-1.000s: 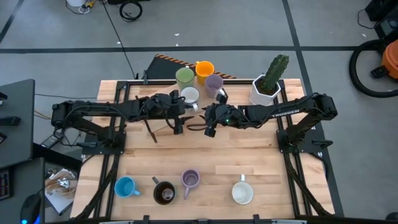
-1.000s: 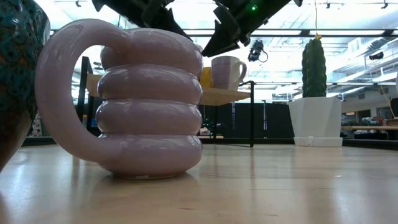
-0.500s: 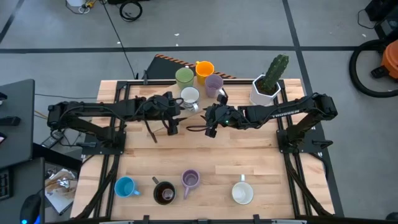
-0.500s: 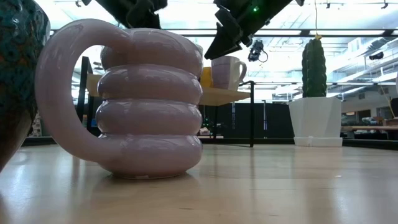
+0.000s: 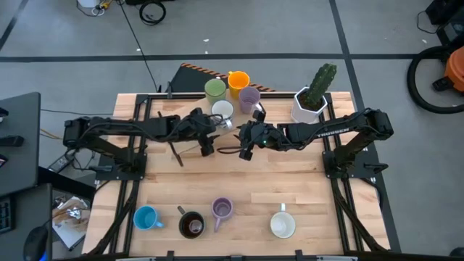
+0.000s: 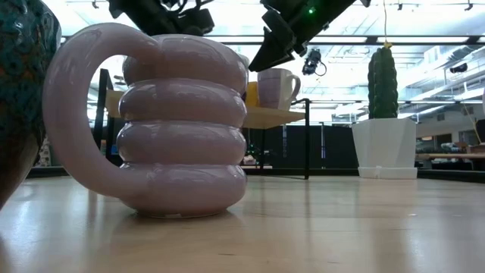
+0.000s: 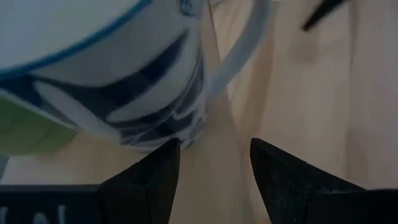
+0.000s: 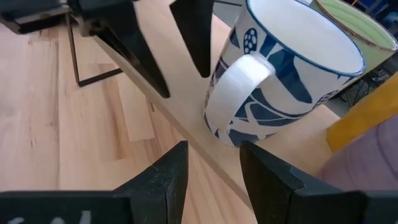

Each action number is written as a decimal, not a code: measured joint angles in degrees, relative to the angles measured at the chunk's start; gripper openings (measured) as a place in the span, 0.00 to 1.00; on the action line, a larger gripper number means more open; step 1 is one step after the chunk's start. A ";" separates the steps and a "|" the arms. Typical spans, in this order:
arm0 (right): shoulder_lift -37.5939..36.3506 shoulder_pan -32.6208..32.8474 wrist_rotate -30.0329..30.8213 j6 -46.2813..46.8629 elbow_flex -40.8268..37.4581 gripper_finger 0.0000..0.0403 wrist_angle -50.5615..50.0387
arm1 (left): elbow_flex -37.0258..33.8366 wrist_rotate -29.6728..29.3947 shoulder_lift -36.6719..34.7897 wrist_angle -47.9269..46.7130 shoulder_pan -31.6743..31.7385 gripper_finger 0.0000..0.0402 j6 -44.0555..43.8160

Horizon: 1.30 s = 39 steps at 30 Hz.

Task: Place coffee mugs
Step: Put the blue white patterned mug on the shelf

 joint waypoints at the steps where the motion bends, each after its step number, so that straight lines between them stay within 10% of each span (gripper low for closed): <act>1: 0.00 0.00 0.00 0.01 0.00 0.37 -0.02 | 0.02 0.01 0.22 0.65 0.29 0.51 -0.13; 39: -1.36 -1.20 2.76 -6.80 -0.04 0.37 0.91 | 0.04 -1.12 -1.86 6.45 1.55 0.51 3.37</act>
